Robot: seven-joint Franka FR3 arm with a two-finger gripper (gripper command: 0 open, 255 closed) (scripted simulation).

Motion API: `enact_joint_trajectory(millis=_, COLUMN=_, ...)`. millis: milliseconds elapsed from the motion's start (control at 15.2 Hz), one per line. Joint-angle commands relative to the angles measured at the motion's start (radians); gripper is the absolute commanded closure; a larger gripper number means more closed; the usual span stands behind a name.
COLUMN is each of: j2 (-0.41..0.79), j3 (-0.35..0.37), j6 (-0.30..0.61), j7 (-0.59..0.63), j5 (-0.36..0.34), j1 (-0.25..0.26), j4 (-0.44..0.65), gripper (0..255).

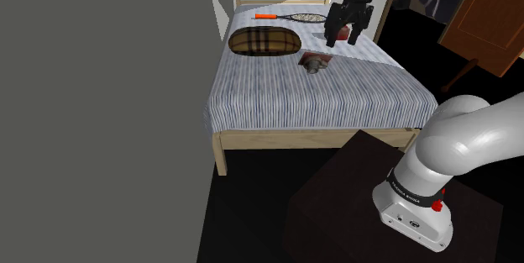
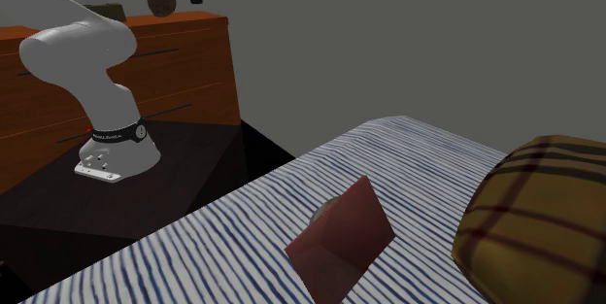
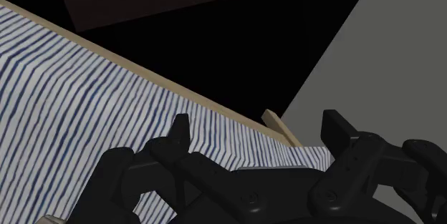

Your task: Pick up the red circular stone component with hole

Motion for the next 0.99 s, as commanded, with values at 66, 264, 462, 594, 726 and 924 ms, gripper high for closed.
enact_joint_trajectory(millis=66, j2=0.007, j3=-0.022, j6=0.013, j7=-0.044, j5=-0.018, j1=0.000, j4=-0.010, gripper=0)
enact_joint_trajectory(millis=264, j2=0.038, j3=-0.089, j6=0.057, j7=-0.176, j5=-0.069, j1=0.002, j4=-0.030, gripper=0)
enact_joint_trajectory(millis=462, j2=0.086, j3=-0.156, j6=0.106, j7=-0.306, j5=-0.116, j1=0.005, j4=-0.034, gripper=0)
enact_joint_trajectory(millis=594, j2=0.127, j3=-0.200, j6=0.141, j7=-0.393, j5=-0.142, j1=0.009, j4=-0.029, gripper=0)
enact_joint_trajectory(millis=726, j2=0.175, j3=-0.245, j6=0.177, j7=-0.479, j5=-0.164, j1=0.014, j4=-0.017, gripper=0)
enact_joint_trajectory(millis=924, j2=0.258, j3=-0.310, j6=0.232, j7=-0.608, j5=-0.185, j1=0.027, j4=0.014, gripper=0)
